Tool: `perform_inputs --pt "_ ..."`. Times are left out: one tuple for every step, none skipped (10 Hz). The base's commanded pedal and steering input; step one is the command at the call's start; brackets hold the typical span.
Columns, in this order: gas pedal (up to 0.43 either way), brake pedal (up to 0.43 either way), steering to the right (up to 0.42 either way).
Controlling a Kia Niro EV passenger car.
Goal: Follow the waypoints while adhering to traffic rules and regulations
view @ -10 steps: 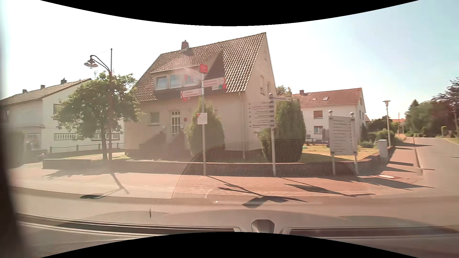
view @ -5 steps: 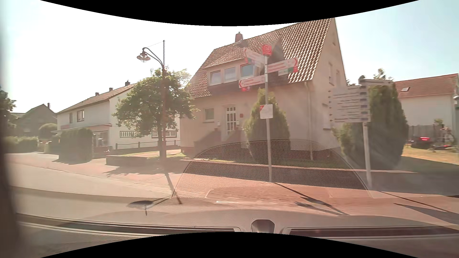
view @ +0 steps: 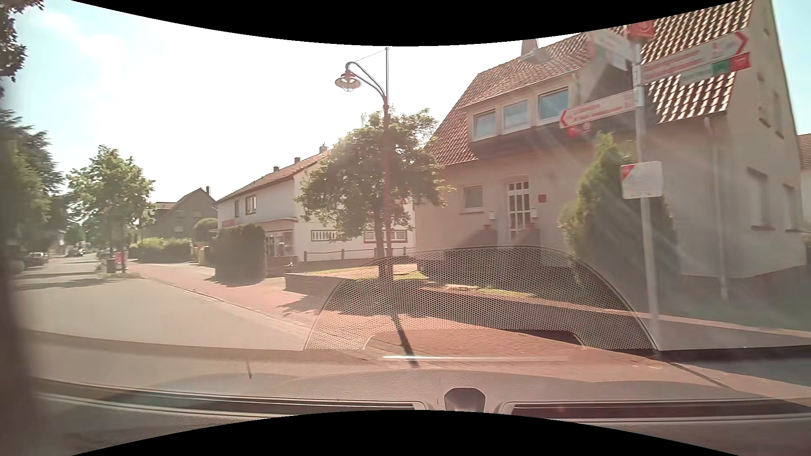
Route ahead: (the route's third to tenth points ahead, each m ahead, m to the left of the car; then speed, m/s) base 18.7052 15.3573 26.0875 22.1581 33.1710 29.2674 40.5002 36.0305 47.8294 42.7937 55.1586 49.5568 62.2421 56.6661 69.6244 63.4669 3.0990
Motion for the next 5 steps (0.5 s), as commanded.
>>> perform_inputs --pt "0.039 0.006 -0.657" --pt "0.039 0.006 -0.651" --pt "0.039 0.006 -0.641" --pt "0.047 0.006 -0.630" --pt "0.047 0.006 -0.612"
